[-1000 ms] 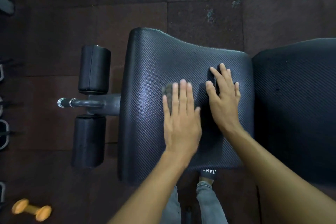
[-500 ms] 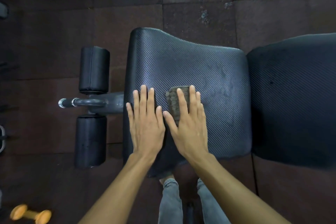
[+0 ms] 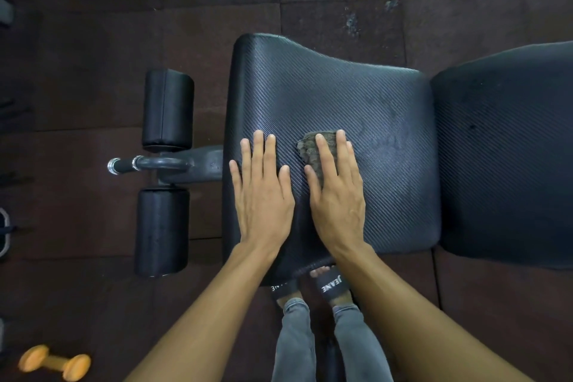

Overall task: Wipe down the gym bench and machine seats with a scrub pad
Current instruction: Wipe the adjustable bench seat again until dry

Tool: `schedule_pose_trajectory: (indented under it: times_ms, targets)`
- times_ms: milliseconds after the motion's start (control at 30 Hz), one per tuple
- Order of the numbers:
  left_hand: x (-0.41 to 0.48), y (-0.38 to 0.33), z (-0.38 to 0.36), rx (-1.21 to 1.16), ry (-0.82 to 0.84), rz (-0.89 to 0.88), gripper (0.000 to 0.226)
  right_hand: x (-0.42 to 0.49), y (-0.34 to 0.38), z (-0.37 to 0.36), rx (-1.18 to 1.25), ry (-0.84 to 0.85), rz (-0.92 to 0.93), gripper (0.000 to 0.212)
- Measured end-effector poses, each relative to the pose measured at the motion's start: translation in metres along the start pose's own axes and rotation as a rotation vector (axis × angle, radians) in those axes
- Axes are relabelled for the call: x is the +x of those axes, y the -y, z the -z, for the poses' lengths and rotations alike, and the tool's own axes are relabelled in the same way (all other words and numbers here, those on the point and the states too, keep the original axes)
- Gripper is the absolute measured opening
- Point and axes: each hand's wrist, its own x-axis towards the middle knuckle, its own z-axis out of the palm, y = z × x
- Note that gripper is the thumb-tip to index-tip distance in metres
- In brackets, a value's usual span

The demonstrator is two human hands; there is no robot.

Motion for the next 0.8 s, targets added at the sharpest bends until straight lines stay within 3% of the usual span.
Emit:
schedule_pose_trajectory:
  times_ms: [267, 433, 600, 800]
  targets:
    - [-0.020, 0.009, 0.058, -0.055, -0.012, 0.123, 0.052, 0.016, 0.035, 0.055, 0.668, 0.249, -0.290, 0.048]
    - [-0.045, 0.036, 0.134, -0.099, -0.155, 0.319, 0.058, 0.014, 0.125, 0.081, 0.956, 0.587, -0.310, 0.035]
    - [-0.111, 0.091, 0.240, -0.152, -0.316, 0.553, 0.051, -0.032, 0.258, 0.095, 0.916, 0.925, -0.115, 0.034]
    - [-0.252, 0.177, 0.371, -0.124, -0.500, 0.896, 0.052, -0.149, 0.418, 0.101, 0.761, 1.227, 0.117, 0.030]
